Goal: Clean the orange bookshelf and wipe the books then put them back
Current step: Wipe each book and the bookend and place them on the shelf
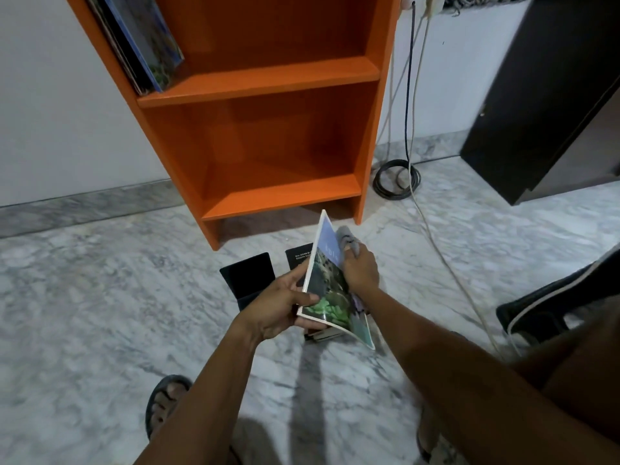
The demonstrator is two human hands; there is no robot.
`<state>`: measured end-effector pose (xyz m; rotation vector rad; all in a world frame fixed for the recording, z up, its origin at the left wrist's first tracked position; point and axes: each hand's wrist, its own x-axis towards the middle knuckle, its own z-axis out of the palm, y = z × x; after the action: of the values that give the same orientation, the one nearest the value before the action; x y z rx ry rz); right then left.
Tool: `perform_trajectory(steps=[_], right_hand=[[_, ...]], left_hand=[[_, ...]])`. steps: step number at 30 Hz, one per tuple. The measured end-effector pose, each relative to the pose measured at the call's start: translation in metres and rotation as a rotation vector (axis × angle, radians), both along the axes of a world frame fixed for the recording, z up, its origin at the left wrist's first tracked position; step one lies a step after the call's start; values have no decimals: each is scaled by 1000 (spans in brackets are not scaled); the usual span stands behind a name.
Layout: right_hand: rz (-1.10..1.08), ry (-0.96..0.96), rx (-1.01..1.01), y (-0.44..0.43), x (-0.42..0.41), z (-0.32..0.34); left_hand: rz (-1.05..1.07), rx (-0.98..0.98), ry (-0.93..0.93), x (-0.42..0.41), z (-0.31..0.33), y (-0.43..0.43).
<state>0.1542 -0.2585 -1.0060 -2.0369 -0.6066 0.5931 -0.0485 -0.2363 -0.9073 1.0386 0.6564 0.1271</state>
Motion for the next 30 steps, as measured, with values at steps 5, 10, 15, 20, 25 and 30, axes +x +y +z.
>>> perform_trajectory(steps=[5,10,15,20,25,30], right_hand=[[-205,174,-155,-6,9,4],[36,-41,158,13,-15,39],[297,-3,410,9,-51,72],[429,-21,444,-21,-96,48],[307,-65,432,-43,-103,22],[168,-110,184,-7,-55,44]], left_hand=[[-20,7,8,-3,2,3],[-15,32,10,3,12,12],[42,57,24,3,13,20],[173,89,18,-6,8,29],[188,74,12,-6,5,25],[37,88,-8,-7,13,19]])
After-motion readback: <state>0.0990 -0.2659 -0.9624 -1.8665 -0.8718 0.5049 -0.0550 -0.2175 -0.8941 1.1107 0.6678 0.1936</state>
